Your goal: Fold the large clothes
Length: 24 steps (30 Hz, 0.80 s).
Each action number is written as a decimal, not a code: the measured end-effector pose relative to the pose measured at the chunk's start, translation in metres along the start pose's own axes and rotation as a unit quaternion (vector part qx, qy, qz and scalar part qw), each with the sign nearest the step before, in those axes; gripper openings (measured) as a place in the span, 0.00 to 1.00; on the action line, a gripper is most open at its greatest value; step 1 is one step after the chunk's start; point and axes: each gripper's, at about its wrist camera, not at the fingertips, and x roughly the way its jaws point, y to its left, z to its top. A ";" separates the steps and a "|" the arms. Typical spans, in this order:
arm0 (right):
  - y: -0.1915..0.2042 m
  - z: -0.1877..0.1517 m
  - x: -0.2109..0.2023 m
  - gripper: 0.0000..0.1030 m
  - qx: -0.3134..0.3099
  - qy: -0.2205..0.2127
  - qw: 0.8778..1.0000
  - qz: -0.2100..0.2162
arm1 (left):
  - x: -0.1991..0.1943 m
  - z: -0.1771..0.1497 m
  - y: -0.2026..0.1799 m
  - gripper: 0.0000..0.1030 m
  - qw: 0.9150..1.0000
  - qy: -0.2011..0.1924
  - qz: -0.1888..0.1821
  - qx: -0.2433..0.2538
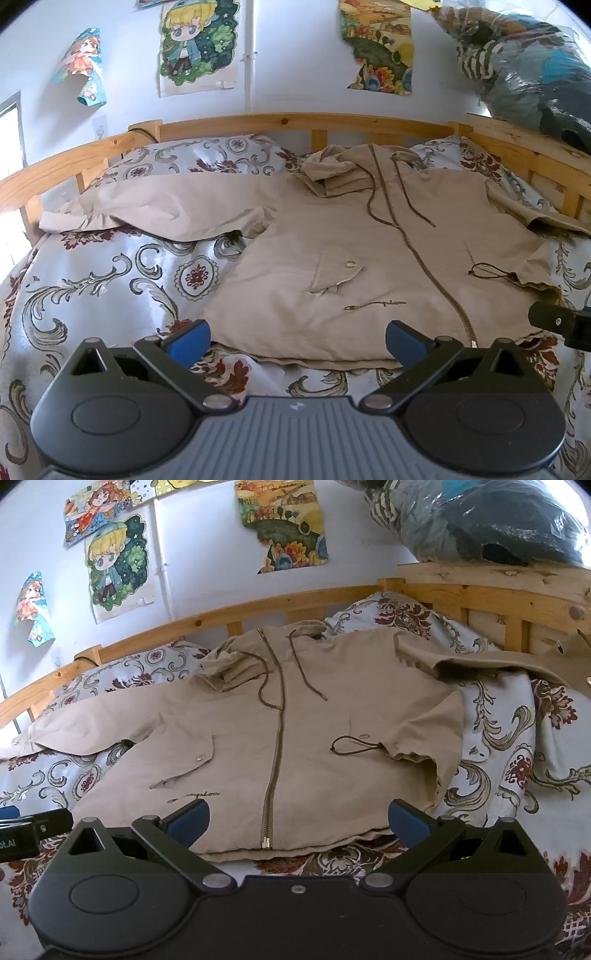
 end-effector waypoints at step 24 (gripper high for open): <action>-0.001 0.000 -0.001 0.99 0.001 -0.001 1.000 -0.002 | -0.002 0.000 0.001 0.99 1.000 -0.004 0.006 -0.002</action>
